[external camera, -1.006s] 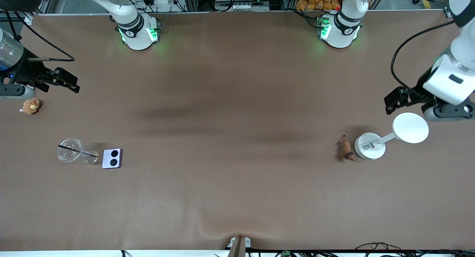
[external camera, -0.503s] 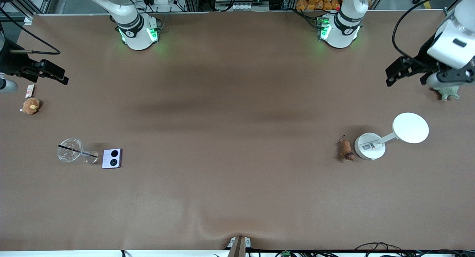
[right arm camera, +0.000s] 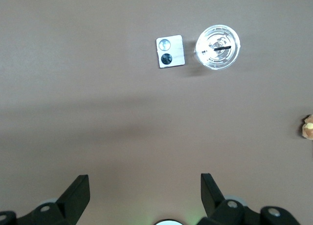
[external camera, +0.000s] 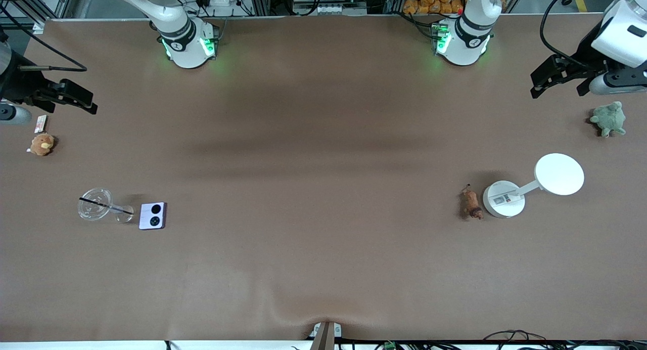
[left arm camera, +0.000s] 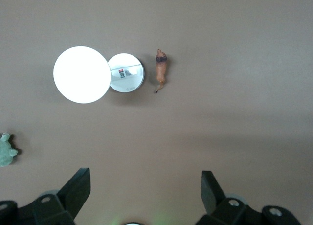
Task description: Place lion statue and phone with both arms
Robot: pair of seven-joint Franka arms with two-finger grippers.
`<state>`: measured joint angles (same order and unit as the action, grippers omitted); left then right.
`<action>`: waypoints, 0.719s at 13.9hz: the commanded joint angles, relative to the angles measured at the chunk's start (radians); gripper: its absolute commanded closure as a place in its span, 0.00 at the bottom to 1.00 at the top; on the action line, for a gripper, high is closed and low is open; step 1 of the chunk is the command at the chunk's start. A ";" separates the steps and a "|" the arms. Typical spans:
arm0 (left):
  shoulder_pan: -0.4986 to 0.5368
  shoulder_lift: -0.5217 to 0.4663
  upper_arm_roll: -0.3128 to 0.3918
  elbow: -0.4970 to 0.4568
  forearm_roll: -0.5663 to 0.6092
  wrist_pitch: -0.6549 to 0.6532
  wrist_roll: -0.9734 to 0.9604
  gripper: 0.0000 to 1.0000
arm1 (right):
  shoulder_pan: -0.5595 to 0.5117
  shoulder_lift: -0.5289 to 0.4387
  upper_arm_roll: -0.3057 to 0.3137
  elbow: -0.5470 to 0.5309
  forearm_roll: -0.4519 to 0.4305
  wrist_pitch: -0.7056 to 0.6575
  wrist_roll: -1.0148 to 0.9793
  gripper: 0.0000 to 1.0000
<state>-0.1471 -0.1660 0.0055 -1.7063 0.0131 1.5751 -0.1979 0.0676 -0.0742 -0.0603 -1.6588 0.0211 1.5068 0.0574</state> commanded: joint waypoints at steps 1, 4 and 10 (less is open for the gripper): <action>0.000 0.025 0.005 0.048 -0.015 -0.040 0.015 0.00 | 0.011 0.004 -0.010 0.014 -0.001 -0.005 -0.011 0.00; 0.000 0.031 0.005 0.048 -0.015 -0.040 0.015 0.00 | -0.005 0.016 -0.012 0.014 -0.007 -0.004 -0.013 0.00; 0.008 0.059 0.010 0.077 -0.016 -0.040 0.015 0.00 | -0.003 0.024 -0.013 0.017 -0.006 0.009 -0.011 0.00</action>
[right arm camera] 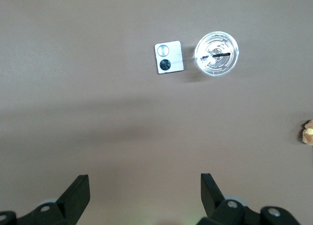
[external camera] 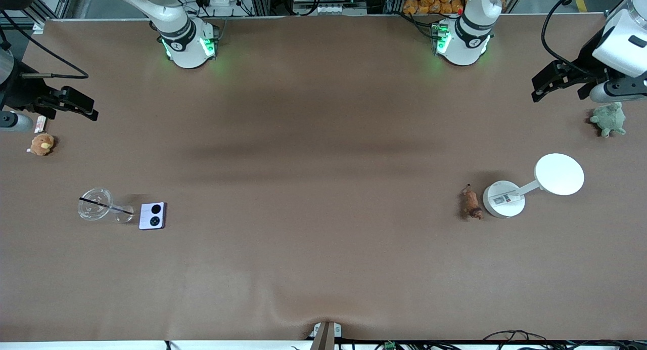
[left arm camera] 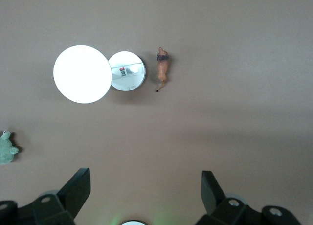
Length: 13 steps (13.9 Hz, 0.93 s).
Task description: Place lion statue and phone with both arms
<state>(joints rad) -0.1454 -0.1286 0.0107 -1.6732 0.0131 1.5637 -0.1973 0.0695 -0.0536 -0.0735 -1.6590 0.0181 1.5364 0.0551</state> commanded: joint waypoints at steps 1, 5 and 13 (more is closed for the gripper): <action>0.006 0.023 0.005 0.044 -0.016 -0.028 0.015 0.00 | -0.005 0.000 0.000 0.018 -0.003 -0.036 -0.011 0.00; 0.006 0.027 0.009 0.055 -0.016 -0.046 0.012 0.00 | 0.007 -0.005 0.004 0.031 -0.003 -0.071 -0.008 0.00; 0.007 0.027 0.011 0.053 -0.015 -0.048 0.015 0.00 | 0.027 -0.003 0.006 0.031 -0.003 -0.107 -0.009 0.00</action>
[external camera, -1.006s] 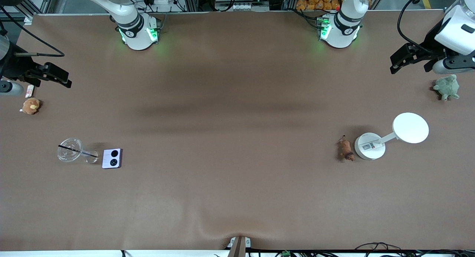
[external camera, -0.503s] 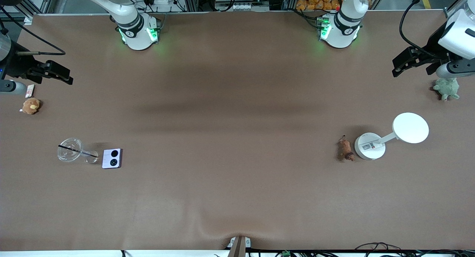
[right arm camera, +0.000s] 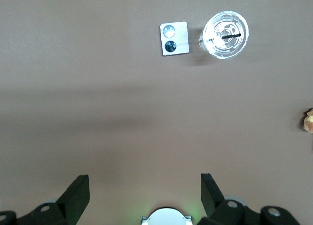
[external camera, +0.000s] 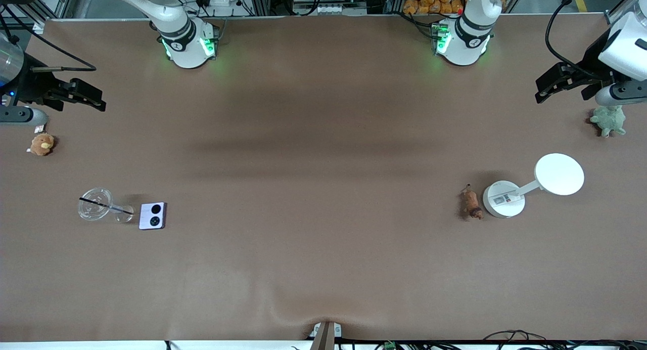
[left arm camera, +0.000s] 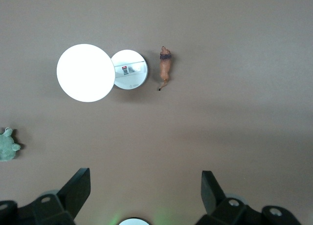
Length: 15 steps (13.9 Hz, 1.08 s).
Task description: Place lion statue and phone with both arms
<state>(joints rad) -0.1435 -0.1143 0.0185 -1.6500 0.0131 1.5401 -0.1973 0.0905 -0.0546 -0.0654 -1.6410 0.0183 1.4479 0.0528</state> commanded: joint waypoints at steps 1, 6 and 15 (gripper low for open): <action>0.005 0.013 0.001 0.032 -0.015 -0.025 0.015 0.00 | 0.011 -0.002 -0.002 0.010 -0.003 -0.018 -0.007 0.00; 0.005 0.015 0.001 0.041 -0.015 -0.025 0.000 0.00 | 0.012 -0.007 -0.002 0.021 -0.003 -0.073 -0.008 0.00; 0.005 0.025 0.003 0.059 -0.013 -0.025 -0.007 0.00 | 0.009 0.082 -0.005 0.087 -0.001 -0.033 0.006 0.00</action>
